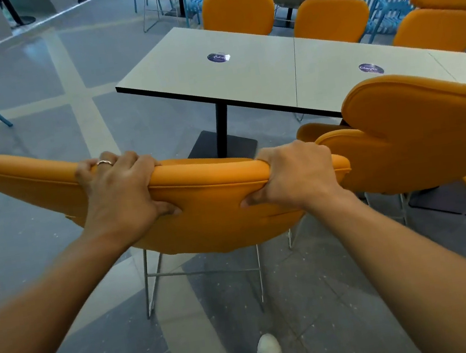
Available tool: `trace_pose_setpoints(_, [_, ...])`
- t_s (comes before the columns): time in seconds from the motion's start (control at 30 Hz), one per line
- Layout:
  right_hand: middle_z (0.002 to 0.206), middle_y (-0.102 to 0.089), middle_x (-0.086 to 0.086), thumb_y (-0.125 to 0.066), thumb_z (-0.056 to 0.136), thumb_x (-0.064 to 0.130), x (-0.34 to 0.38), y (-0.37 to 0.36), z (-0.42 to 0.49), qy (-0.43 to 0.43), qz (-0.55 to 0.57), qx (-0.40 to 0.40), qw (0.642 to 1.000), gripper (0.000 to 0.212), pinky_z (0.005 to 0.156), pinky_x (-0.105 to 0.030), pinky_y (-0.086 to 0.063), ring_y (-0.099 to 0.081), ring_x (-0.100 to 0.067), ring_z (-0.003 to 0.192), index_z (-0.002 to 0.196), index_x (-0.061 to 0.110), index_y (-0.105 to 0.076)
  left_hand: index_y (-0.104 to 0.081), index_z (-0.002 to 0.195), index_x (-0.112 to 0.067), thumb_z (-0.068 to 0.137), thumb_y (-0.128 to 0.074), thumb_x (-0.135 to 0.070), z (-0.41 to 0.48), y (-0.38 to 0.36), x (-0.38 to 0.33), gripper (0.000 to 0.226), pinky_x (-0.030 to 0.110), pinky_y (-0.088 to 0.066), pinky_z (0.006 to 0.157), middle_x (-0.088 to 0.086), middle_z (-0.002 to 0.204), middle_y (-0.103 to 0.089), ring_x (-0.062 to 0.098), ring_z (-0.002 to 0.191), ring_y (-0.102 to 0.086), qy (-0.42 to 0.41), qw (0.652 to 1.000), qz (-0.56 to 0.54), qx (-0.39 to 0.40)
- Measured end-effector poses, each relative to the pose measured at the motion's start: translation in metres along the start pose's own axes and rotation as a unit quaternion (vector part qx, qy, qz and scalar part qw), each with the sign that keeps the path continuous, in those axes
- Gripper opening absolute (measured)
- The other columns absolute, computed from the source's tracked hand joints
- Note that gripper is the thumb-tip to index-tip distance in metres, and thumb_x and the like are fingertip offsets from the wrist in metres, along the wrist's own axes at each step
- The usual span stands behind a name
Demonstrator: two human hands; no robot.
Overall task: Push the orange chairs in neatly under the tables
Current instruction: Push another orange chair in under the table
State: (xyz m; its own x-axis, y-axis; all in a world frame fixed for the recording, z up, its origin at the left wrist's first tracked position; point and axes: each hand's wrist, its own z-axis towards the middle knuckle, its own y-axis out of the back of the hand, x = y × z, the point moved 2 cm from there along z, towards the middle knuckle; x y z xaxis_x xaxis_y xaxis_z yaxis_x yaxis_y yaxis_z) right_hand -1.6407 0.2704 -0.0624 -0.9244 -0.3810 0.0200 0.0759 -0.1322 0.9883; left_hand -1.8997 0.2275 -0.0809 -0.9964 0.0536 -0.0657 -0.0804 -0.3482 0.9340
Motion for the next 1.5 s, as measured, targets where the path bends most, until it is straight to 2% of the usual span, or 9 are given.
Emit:
trace_pose_setpoints(0.4, [0.076,-0.064,0.012,-0.063,0.057,0.091,-0.036,-0.012,0.071,-0.01,0.005,-0.012,1.0,0.067,0.066,-0.03,-0.047,-0.059,-0.013,0.074,0.09,0.033,-0.066,-0.06,0.101,-0.024,0.058,-0.077,-0.063,0.069,-0.026,-0.003,0.06,0.051,-0.025,0.092,0.008,0.104,-0.063,0.037,0.103,-0.05,0.004,1.0,-0.007,-0.019])
trace_pose_setpoints(0.53, [0.071,-0.059,0.014,-0.065,0.056,0.09,-0.04,-0.018,0.097,-0.012,0.006,-0.012,1.0,0.063,0.061,-0.027,-0.038,-0.057,-0.013,0.072,0.082,0.034,-0.06,-0.06,0.101,-0.024,0.058,-0.077,-0.064,0.096,-0.035,0.006,0.06,0.051,-0.025,0.093,0.007,0.105,-0.062,0.037,0.104,-0.05,0.003,1.0,-0.011,-0.017])
trace_pose_setpoints(0.67, [0.069,-0.058,0.014,-0.067,0.055,0.09,-0.047,-0.024,0.126,-0.018,0.016,-0.015,1.0,0.063,0.062,-0.029,-0.044,-0.057,-0.013,0.071,0.08,0.033,-0.059,-0.06,0.102,-0.024,0.058,-0.077,-0.065,0.124,-0.046,0.014,0.062,0.051,-0.025,0.093,0.007,0.105,-0.062,0.037,0.105,-0.049,0.002,1.0,-0.012,-0.017])
trace_pose_setpoints(0.87, [0.069,-0.058,0.015,-0.066,0.056,0.09,-0.062,-0.03,0.165,-0.017,0.019,-0.021,0.999,0.065,0.058,-0.025,-0.033,-0.056,-0.011,0.068,0.083,0.031,-0.061,-0.059,0.102,-0.025,0.058,-0.076,-0.065,0.165,-0.064,0.02,0.062,0.051,-0.024,0.094,0.006,0.105,-0.062,0.036,0.105,-0.049,-0.007,1.0,-0.019,-0.024])
trace_pose_setpoints(1.1, [0.078,-0.065,0.012,-0.061,0.054,0.094,-0.077,-0.039,0.203,-0.026,0.019,-0.015,0.999,0.07,0.067,-0.03,-0.046,-0.06,-0.014,0.074,0.087,0.033,-0.062,-0.059,0.1,-0.025,0.057,-0.077,-0.065,0.202,-0.078,0.023,0.062,0.05,-0.024,0.093,0.005,0.104,-0.062,0.035,0.104,-0.05,-0.008,0.999,-0.021,-0.023])
trace_pose_setpoints(1.5, [0.082,-0.067,0.011,-0.063,0.057,0.092,-0.094,-0.05,0.264,-0.029,0.018,-0.022,0.999,0.07,0.066,-0.028,-0.045,-0.061,-0.014,0.075,0.093,0.031,-0.066,-0.057,0.1,-0.026,0.057,-0.078,-0.063,0.269,-0.102,0.036,0.06,0.051,-0.025,0.094,0.005,0.103,-0.061,0.036,0.106,-0.049,-0.019,0.999,-0.029,-0.007])
